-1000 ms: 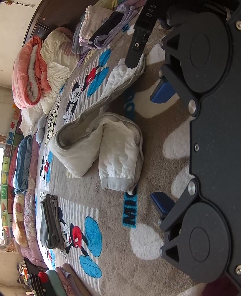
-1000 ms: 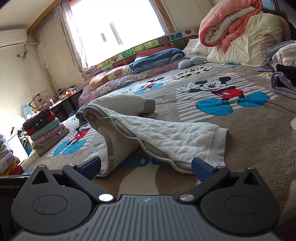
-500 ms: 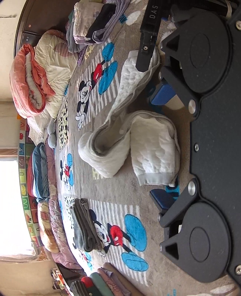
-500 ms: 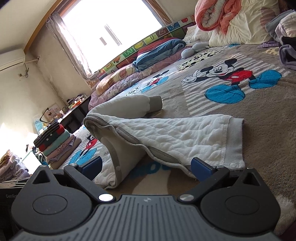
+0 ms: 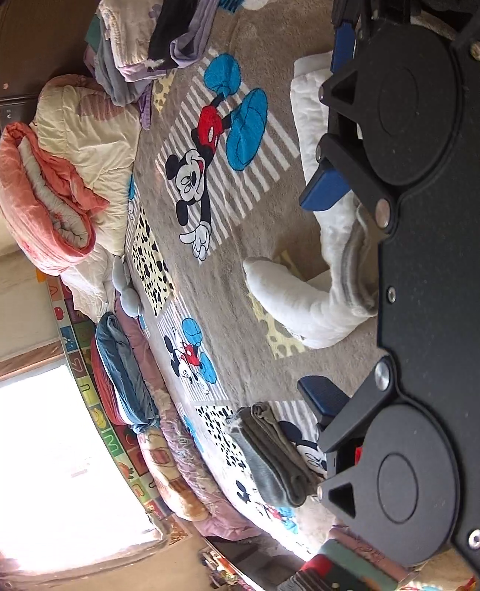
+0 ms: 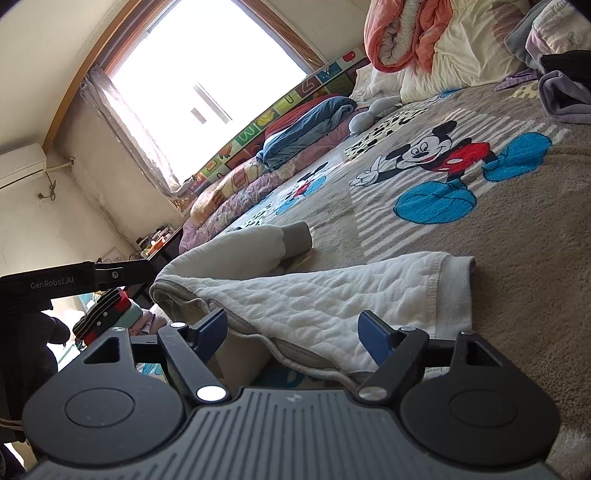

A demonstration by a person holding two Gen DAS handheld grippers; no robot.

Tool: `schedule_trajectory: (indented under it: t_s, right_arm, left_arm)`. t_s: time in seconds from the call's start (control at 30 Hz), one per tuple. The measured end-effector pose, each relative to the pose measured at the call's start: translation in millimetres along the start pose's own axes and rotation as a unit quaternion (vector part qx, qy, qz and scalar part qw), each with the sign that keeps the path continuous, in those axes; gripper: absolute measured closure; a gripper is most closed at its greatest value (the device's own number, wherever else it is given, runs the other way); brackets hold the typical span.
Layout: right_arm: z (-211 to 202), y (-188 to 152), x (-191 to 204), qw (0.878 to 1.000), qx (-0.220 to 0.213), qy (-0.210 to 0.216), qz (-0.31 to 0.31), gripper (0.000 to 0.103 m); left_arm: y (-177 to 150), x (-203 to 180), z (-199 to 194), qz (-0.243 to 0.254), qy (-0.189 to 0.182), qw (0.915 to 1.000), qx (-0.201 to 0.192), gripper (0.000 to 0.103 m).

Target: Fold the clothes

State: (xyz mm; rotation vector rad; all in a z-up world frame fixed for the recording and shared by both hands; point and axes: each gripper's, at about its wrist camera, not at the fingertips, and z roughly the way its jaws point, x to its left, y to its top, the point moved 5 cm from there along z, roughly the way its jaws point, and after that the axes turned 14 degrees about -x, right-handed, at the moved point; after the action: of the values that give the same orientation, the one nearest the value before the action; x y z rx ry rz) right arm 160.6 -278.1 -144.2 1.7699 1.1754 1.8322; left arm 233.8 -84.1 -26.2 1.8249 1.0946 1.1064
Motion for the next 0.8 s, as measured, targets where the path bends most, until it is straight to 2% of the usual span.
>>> schedule_trajectory:
  t_s: [0.13,0.2,0.27,0.43,0.6,0.8]
  right_arm:
    - [0.4,-0.3,-3.1,1.0,-0.006,-0.005,0.006,0.021]
    - [0.7,-1.1,-4.4,1.0,-0.005,-0.01,0.007,0.017]
    - [1.2,-1.0,-7.1,1.0,-0.005,-0.014,0.01,0.017]
    - [1.4,0.3,-14.8,0.999,-0.012,-0.027,0.024,0.014]
    - [5.0,-1.2,-22.1,0.998,-0.006,-0.031,0.049,0.012]
    - [7.0,-1.9,-26.7,0.998,-0.006,-0.036,0.06,0.011]
  left_arm:
    - [11.8,-4.5,34.5,0.039,-0.01,0.9988,0.028,0.005]
    - [16.0,-6.6,49.0,0.061,-0.009,0.9972,0.041,0.01]
    - [20.5,-7.6,65.9,0.081,-0.007,0.9951,0.057,0.011]
    - [28.1,-11.4,98.5,0.108,-0.008,0.9897,0.093,0.011]
    - [30.0,-21.0,129.8,0.131,-0.024,0.9811,0.14,0.011]
    - [22.1,-34.3,159.1,0.169,-0.024,0.9677,0.185,0.011]
